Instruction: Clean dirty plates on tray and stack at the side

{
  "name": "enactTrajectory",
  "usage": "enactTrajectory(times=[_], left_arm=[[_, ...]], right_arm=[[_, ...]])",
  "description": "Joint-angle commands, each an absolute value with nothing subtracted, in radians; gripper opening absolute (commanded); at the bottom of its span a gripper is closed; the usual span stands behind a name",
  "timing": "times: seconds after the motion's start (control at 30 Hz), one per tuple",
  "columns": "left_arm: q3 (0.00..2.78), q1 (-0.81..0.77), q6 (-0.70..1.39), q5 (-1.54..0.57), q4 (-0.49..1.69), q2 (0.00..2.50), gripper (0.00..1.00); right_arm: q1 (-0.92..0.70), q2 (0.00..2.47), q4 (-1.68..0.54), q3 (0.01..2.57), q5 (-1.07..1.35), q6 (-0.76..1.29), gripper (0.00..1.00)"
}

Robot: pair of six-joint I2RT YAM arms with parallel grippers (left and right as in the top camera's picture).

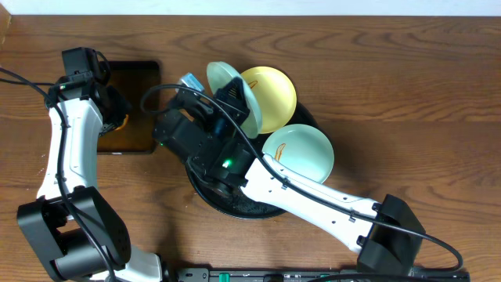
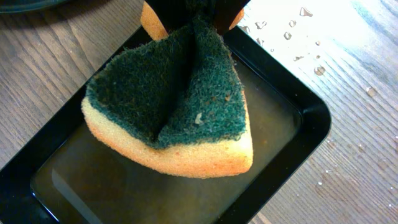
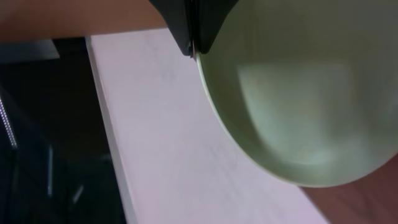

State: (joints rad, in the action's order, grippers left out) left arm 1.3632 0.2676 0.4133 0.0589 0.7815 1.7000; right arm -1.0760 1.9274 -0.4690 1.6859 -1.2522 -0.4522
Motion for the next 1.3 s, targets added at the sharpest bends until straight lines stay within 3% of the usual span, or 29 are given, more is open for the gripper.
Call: enactTrajectory(times=[0.0,0.27,0.5,0.7,0.8,0.87,1.0,1.2,1.27], left_arm=[[1.348,0.274,0.397,0.063,0.783,1.712,0.07],[1.347,0.274,0.397,0.063,0.792,1.712,0.07],[1.347,0.274,0.397,0.063,0.803,1.712,0.08],[1.347,0.274,0.397,0.063,0.803,1.712,0.08],[1.347,0.274,0.397,0.063,0.802,1.712,0.08],[1.347,0.274,0.397,0.063,0.802,1.712,0.07],[1.347,0.274,0.397,0.063,0.803,1.712,0.08],[1.347,0.274,0.397,0.063,0.805,1.712,0.08],[1.347,0.274,0.397,0.062,0.805,1.712,0.08]], right_arm=[[-1.071,1.902,-0.574,1.702,-1.181,-0.26,0.01],[-0.935,1.902,-0.83,1.702,-0.539,0.128,0.01],[-0.746,1.902,-0.854,1.702,-0.007,0.173,0.01],[-0.64,1.902,-0.926,1.702,0.089,0.19,0.03],[-0.628,1.902,-0.975,1.702,0.111,0.191,0.15],[-0.634,1.902,-1.0,1.701,0.113,0.199,0.31],[-0.662,1.907,-1.015,1.689,0.104,0.264,0.44],[-0.694,1.95,-1.013,1.637,-0.01,0.474,0.45],[-0.703,1.972,-1.018,1.626,-0.01,0.507,0.49]])
